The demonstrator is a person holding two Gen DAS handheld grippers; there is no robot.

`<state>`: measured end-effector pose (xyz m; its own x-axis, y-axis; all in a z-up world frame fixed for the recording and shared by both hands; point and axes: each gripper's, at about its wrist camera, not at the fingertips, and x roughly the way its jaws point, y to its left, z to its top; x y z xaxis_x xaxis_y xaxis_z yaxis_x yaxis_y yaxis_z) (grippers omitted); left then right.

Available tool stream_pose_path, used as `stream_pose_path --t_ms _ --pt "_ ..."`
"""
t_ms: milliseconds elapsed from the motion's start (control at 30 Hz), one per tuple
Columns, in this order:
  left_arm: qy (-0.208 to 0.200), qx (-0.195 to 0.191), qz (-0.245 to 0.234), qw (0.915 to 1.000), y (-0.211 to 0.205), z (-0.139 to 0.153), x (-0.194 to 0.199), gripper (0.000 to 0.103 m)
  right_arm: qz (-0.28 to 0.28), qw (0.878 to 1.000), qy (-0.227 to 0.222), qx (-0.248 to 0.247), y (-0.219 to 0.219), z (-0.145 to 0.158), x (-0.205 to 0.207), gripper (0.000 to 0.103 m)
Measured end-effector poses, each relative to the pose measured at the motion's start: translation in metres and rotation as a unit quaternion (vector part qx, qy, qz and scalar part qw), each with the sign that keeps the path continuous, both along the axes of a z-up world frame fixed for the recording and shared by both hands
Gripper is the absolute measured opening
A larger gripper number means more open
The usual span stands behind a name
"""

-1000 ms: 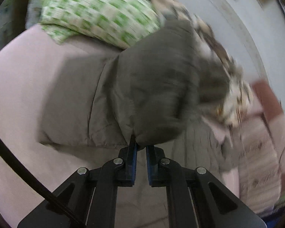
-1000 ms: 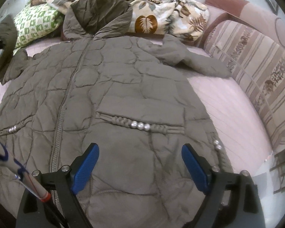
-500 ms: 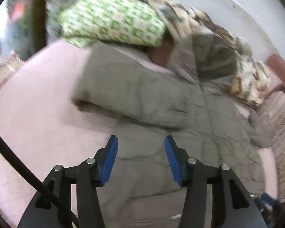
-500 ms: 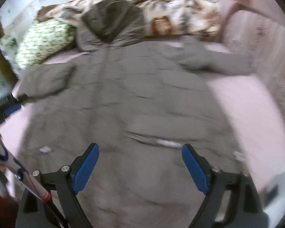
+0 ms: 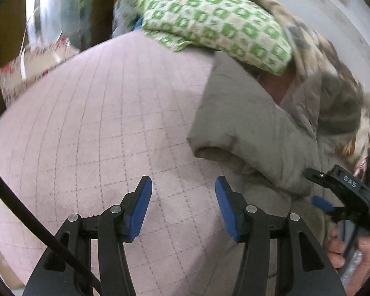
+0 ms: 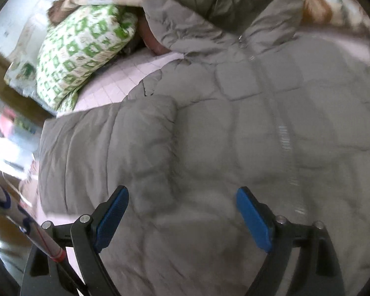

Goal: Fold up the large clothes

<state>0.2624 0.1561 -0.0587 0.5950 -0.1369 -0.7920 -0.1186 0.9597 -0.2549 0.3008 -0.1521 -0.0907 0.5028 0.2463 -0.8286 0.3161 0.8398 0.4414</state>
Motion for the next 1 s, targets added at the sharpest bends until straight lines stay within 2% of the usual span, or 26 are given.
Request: stream_pose_path --t_ms 67,133,167,233,333,467,567,633,667,733,800,900,1000 --pt "0.006 0.001 0.013 0.9999 0.008 -0.003 0.002 0.052 0.000 1.000 0.008 0.029 0.007 -0.005 0.011 0.084" --pt "0.009 -0.003 0.020 0.9998 0.008 -0.006 0.003 0.052 0.014 0.999 0.015 0.035 0.017 -0.005 0.020 0.040" --pt "0.012 -0.006 0.021 0.9997 0.007 -0.007 0.005 0.052 0.019 0.999 0.019 0.033 0.021 -0.004 0.023 0.030" --pt "0.018 -0.015 0.015 0.9996 0.007 -0.009 0.004 0.052 0.030 0.999 0.013 0.039 0.022 0.004 0.023 0.020" --pt "0.019 -0.015 0.004 0.9997 0.002 -0.008 0.002 0.052 0.021 1.000 0.000 -0.014 0.009 0.027 0.016 0.018" --pt "0.021 -0.016 -0.017 0.9995 -0.009 -0.007 -0.002 0.052 -0.022 0.995 0.006 -0.094 -0.042 0.047 -0.002 0.017" --pt "0.028 -0.022 -0.028 0.9990 -0.016 -0.009 -0.002 0.052 -0.070 0.985 0.035 -0.154 -0.091 0.049 -0.018 0.017" --pt "0.032 -0.020 -0.037 0.9986 -0.024 -0.011 -0.004 0.052 -0.107 0.971 0.066 -0.204 -0.129 0.042 -0.030 0.017" --pt "0.032 -0.018 -0.040 0.9985 -0.026 -0.011 -0.005 0.052 -0.119 0.967 0.078 -0.214 -0.141 0.039 -0.033 0.017" --pt "0.030 -0.010 -0.049 0.9983 -0.035 -0.011 -0.007 0.052 -0.151 0.958 0.099 -0.220 -0.173 0.029 -0.043 0.017" --pt "0.030 0.003 -0.063 0.9976 -0.046 -0.011 -0.009 0.052 -0.169 0.958 0.111 -0.205 -0.196 0.019 -0.052 0.017" --pt "0.037 0.021 -0.080 0.9959 -0.062 -0.014 -0.009 0.052 -0.172 0.961 0.121 -0.182 -0.209 0.000 -0.054 0.019" --pt "0.050 0.040 -0.094 0.9935 -0.077 -0.021 -0.012 0.052 -0.173 0.960 0.123 -0.185 -0.210 -0.015 -0.051 0.026"
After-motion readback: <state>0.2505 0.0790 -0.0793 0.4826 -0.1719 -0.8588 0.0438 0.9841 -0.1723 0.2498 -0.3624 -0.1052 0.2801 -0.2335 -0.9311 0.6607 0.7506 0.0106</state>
